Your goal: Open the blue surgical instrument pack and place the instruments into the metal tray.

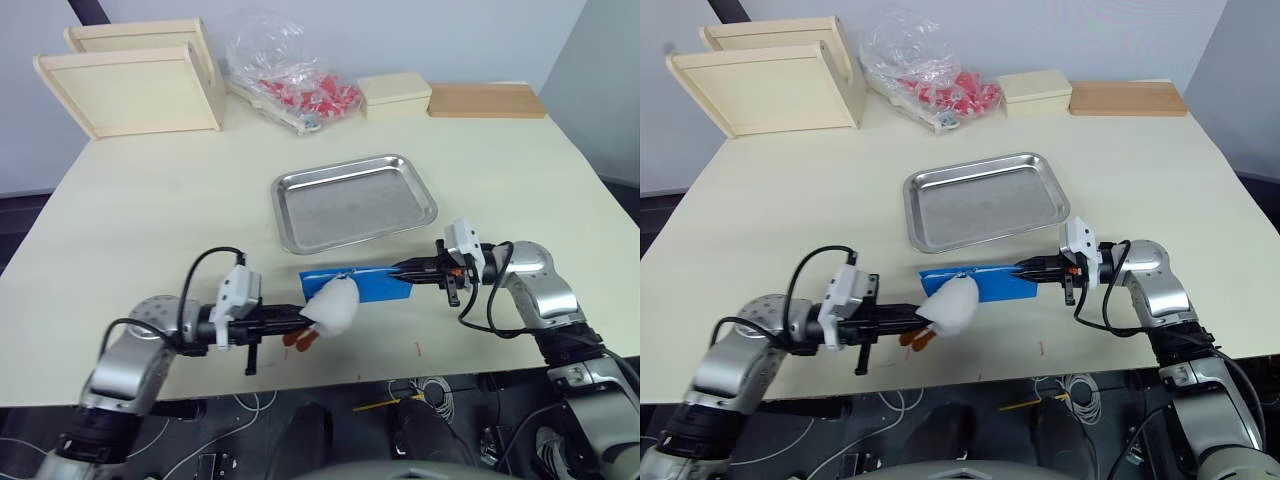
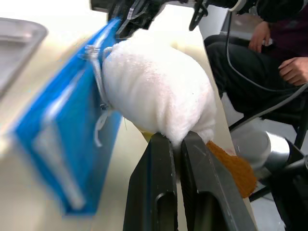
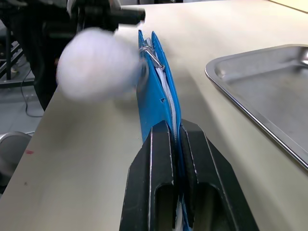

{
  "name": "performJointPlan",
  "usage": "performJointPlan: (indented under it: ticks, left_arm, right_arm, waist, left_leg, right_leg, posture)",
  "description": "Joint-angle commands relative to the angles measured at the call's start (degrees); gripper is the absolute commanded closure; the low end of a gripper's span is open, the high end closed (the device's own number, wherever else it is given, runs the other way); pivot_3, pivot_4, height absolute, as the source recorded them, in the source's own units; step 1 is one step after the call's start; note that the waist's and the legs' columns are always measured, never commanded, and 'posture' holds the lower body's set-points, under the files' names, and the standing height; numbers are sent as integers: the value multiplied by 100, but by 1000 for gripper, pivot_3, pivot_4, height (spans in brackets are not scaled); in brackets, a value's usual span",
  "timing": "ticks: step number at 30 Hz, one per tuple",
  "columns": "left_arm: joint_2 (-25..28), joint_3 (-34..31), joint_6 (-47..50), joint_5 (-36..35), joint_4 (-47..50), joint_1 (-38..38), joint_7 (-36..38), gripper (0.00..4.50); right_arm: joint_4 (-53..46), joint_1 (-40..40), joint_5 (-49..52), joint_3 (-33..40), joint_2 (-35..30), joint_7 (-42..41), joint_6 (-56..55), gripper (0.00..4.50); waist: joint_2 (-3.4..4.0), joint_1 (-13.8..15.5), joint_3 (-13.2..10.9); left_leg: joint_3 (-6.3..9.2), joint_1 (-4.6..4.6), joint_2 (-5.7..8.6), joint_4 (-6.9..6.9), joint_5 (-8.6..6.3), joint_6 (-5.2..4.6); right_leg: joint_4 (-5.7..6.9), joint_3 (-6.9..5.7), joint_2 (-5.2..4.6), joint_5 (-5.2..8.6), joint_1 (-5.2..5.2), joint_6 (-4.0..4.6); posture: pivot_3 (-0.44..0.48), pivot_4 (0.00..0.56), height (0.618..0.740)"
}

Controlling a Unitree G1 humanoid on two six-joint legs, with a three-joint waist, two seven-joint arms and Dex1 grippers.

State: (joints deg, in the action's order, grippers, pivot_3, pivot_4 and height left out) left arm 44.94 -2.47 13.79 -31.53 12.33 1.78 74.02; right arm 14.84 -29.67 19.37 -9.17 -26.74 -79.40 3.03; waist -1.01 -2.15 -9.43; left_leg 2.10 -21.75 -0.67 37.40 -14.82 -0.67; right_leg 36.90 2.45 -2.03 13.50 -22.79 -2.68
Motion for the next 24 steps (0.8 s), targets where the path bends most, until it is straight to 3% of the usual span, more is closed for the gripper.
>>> performJointPlan:
  ticks: [1, 9, 24]
  left_arm:
    - [207, -522, 66, -265, 148, -84, 56, 4448]
    - [564, -1375, -70, -172, -623, -261, 103, 4448]
    - [748, -1730, -518, 415, -1862, -438, -14, 4448]
  right_arm:
    - [11, 85, -85, -59, -8, 13, -31, 4500]
    - [100, 66, -89, -64, 7, -18, -87, 4500]
    - [135, 76, -87, -56, 12, -8, -148, 4500]
  waist:
    - [0, 0, 0]
    - [0, -1, 0]
    - [0, -6, 0]
  left_leg:
    - [1, 0, 0, 0, 0, 0]
    - [0, 1, 0, 0, 0, 0]
    - [-2, 1, -2, -1, 0, 0]
  right_leg:
    - [0, 0, 0, 0, 0, 0]
    - [0, -4, 2, 1, 0, 1]
    - [0, -2, -1, 0, -1, 1]
  posture:
    - [0, 150, 740]
    - [0, 150, 740]
    - [0, 150, 740]
